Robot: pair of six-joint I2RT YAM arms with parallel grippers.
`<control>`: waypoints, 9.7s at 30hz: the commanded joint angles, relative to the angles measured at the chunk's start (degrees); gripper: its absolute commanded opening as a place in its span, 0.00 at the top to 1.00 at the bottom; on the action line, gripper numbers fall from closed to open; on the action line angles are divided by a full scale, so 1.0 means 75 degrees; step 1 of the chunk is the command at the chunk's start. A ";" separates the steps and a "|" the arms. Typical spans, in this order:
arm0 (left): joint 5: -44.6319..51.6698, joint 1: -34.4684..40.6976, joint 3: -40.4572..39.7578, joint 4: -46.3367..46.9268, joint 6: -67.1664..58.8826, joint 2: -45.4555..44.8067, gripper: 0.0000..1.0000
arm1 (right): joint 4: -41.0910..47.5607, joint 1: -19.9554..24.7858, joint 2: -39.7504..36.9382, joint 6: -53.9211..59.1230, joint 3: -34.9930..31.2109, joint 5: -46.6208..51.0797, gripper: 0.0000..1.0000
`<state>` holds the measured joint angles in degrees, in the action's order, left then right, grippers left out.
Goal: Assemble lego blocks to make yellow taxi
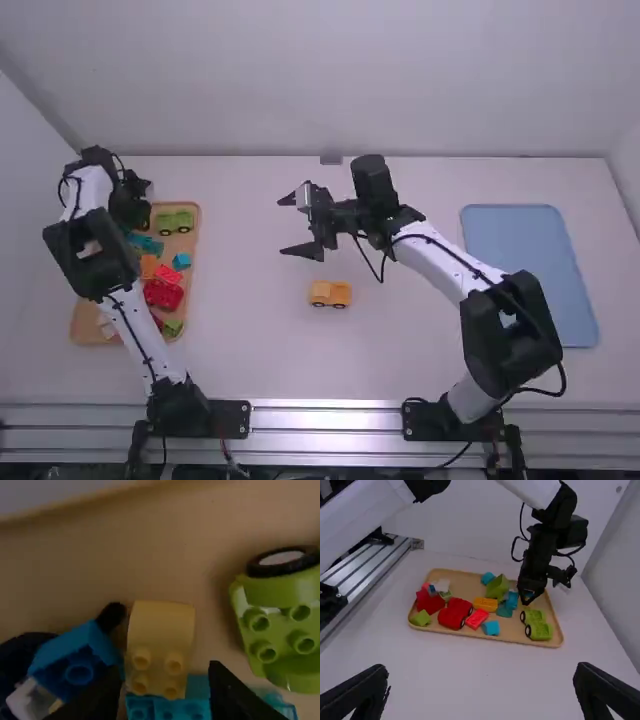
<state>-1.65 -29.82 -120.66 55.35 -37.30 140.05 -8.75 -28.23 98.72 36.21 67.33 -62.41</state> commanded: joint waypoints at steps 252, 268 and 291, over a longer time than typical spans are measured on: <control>0.7018 0.6280 1.0867 -1.0372 -0.2142 -0.3978 0.01 | 0.3075 0.3946 0.1664 0.6245 -0.3080 -0.0414 0.76; 0.6889 0.6481 1.0774 -1.0853 -0.2154 -0.3354 0.43 | 0.2503 0.2028 0.0504 0.4905 -0.3086 0.1411 0.78; 0.6892 0.6435 1.0771 -1.0672 -0.2154 -0.3354 0.57 | 0.1743 0.1364 0.0688 0.3742 -0.3083 0.1988 0.78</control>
<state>50.35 18.39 -39.42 -25.28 -53.15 114.10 4.03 -18.00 103.35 64.66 44.18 -47.24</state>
